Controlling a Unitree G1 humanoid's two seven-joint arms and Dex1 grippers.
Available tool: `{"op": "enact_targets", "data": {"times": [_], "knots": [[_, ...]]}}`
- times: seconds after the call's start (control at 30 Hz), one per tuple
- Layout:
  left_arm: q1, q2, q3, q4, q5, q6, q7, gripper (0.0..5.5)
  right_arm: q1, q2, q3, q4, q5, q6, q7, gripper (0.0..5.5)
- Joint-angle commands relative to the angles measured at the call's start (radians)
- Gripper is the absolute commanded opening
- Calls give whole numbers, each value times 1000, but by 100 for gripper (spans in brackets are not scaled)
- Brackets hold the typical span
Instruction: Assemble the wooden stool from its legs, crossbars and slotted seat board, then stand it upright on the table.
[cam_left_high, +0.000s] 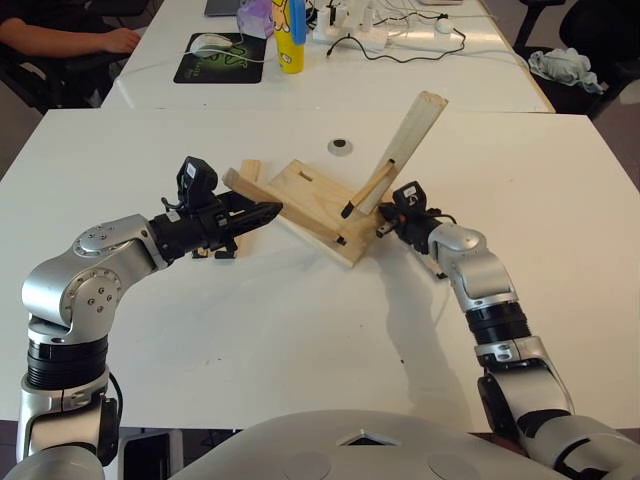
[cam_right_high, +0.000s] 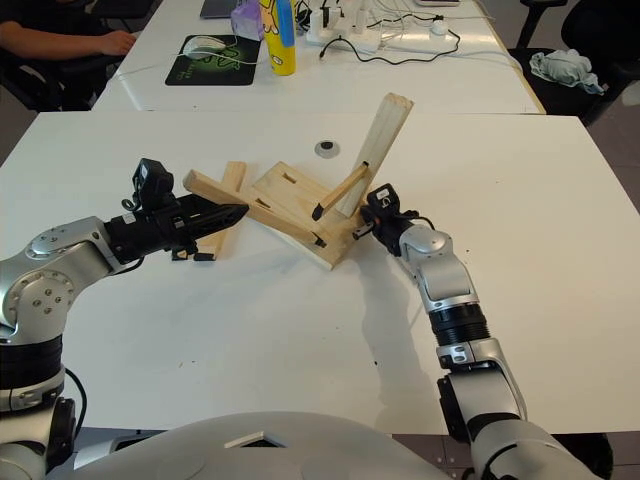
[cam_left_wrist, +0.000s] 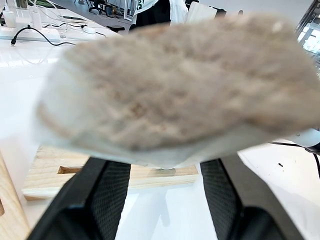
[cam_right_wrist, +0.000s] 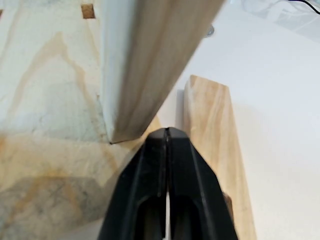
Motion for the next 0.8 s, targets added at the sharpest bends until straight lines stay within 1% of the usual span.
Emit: {"op": "enact_targets", "data": {"times": [0.03, 0.17, 0.33, 0.43, 0.63, 0.8], "knots": [[7, 16, -20, -5, 19, 26, 4, 207, 30, -34, 83, 15, -30, 172, 69, 0], [7, 24, -13, -12, 15, 30, 3, 207, 67, -69, 138, -20, 2, 283, 164, 0], [-5, 49, 2, -21, 7, 40, -3, 207, 146, -124, 206, -139, 75, 402, 273, 0], [-21, 70, 5, -18, 5, 44, -19, 207, 178, -123, 211, -167, 78, 401, 247, 0], [-42, 110, 0, 41, 40, 18, -69, 207, 184, -88, 166, -158, 75, 355, 172, 0], [-45, 112, -10, 60, 57, 8, -93, 207, 217, -109, 175, -195, 87, 340, 190, 0]]}}
